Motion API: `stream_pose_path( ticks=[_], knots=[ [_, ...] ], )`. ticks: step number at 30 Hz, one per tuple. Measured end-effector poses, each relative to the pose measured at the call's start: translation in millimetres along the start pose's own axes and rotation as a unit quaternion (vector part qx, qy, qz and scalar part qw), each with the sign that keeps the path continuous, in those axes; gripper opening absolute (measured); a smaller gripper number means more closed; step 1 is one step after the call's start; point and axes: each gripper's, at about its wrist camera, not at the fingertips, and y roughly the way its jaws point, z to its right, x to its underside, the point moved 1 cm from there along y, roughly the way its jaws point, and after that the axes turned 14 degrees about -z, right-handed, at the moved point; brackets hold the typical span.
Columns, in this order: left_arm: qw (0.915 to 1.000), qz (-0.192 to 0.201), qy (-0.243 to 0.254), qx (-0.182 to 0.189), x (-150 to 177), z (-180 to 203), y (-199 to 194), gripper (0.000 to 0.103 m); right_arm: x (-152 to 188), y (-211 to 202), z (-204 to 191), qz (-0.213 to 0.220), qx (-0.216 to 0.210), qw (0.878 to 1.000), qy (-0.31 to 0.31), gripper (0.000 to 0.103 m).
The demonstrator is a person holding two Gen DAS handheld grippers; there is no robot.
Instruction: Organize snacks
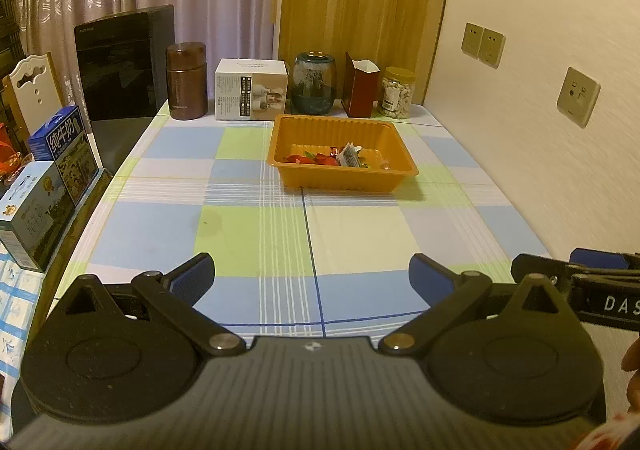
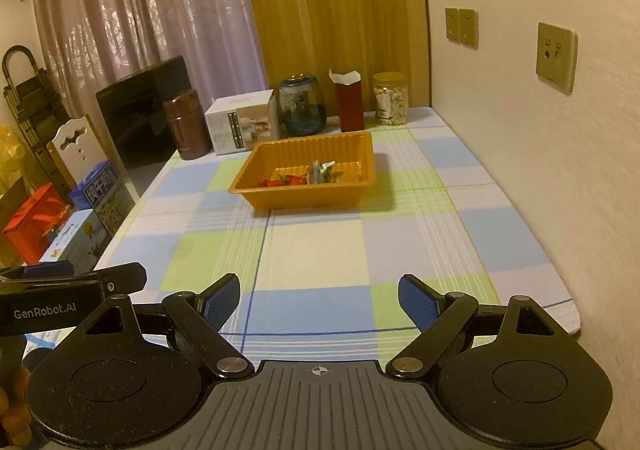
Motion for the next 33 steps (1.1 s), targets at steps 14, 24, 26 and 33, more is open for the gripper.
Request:
stream_pose_path(
  ticks=[14,24,26,33],
  knots=[
    [1.0000,-0.001,0.001,0.000,0.1,0.0,0.5,0.103,1.6,-0.1,-0.5,0.000,-0.001,1.000,0.001,0.086],
    [1.0000,-0.001,0.001,-0.001,0.2,0.7,0.7,0.103,0.8,0.7,-0.4,0.000,-0.001,1.000,0.001,0.086],
    [1.0000,0.000,0.001,-0.001,0.3,1.3,0.8,0.103,0.7,0.7,-0.3,0.000,-0.001,1.000,0.001,0.086],
    [1.0000,0.000,0.002,-0.001,0.4,2.2,1.2,0.103,0.4,0.7,0.2,0.000,-0.001,1.000,0.001,0.086]
  ],
)
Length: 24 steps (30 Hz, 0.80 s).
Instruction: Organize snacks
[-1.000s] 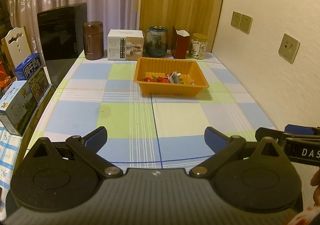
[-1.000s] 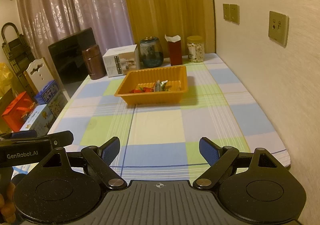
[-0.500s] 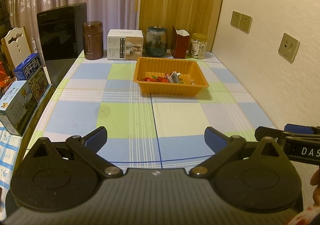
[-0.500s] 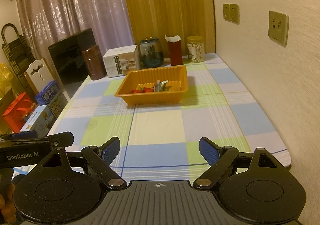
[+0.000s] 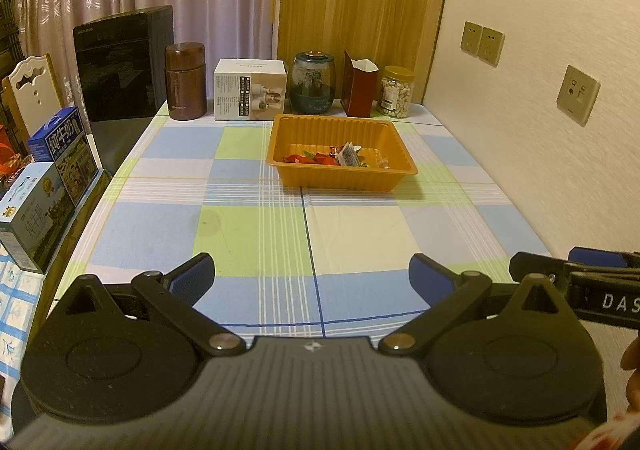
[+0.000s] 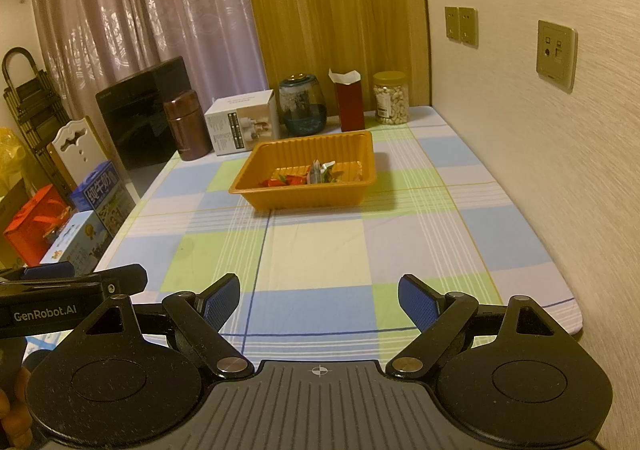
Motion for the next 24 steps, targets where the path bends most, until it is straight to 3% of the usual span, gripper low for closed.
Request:
stream_pose_path(
  ticks=[24],
  knots=[
    [1.0000,0.000,0.001,0.001,-1.6,0.5,-0.2,0.103,-0.3,0.2,-1.1,0.001,0.000,1.000,0.000,0.086]
  ],
)
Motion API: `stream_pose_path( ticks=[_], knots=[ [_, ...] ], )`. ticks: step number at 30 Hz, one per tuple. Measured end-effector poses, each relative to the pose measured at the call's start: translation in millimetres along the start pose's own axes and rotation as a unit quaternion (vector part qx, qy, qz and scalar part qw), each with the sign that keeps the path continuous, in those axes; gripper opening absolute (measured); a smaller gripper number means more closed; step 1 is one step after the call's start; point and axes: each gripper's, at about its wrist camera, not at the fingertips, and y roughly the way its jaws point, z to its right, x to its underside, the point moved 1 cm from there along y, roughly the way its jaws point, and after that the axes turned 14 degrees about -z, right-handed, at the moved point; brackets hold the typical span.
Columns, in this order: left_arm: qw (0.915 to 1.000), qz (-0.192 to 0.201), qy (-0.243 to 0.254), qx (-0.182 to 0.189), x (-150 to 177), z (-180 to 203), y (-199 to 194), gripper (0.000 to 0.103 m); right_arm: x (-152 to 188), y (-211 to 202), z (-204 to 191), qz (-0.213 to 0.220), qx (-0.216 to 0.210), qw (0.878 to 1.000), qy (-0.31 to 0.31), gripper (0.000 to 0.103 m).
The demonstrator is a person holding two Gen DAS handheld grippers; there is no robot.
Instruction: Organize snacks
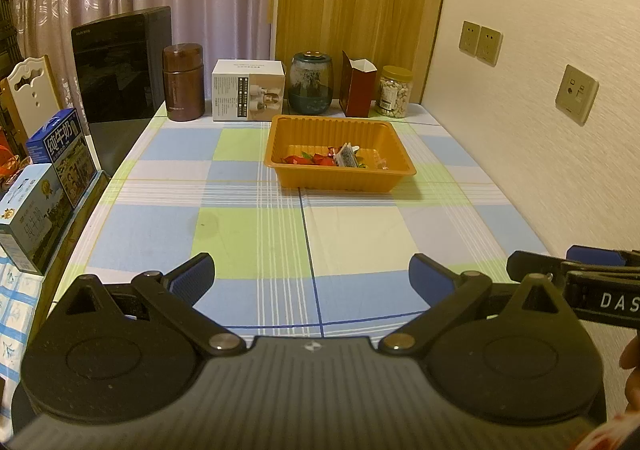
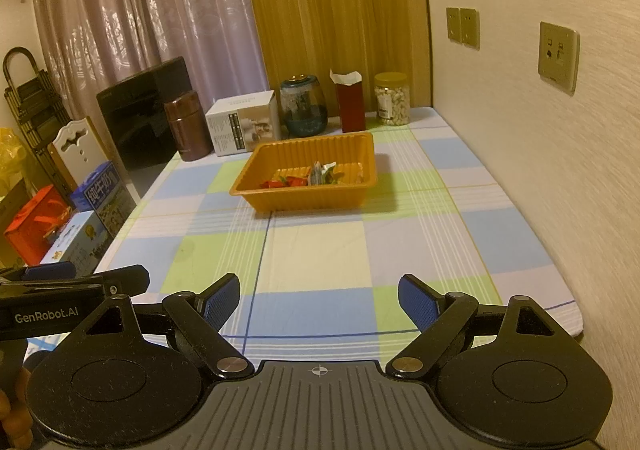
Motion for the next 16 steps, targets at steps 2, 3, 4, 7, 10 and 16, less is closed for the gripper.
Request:
stream_pose_path(
  ticks=[2,3,4,7,10,16],
  knots=[
    [1.0000,0.000,0.000,0.000,0.1,-0.1,0.1,0.103,0.1,0.1,0.0,0.000,0.000,1.000,0.000,0.086],
    [1.0000,0.000,0.000,0.000,0.0,-0.1,0.2,0.103,0.2,0.2,-0.1,0.000,0.000,1.000,0.000,0.086],
    [1.0000,0.000,0.000,0.000,0.1,-0.1,0.3,0.103,0.2,0.2,0.0,0.000,0.000,1.000,0.000,0.086],
    [1.0000,-0.001,0.001,0.000,0.3,-0.1,0.3,0.103,0.0,0.5,-1.0,-0.001,0.000,1.000,0.001,0.086],
    [1.0000,-0.001,0.001,0.001,-0.2,1.0,0.7,0.103,0.0,0.4,-0.9,-0.001,0.000,1.000,0.001,0.086],
    [1.0000,0.005,0.001,0.003,1.7,0.8,2.2,0.103,0.6,1.8,-1.6,0.000,-0.002,1.000,0.001,0.086]
  ],
)
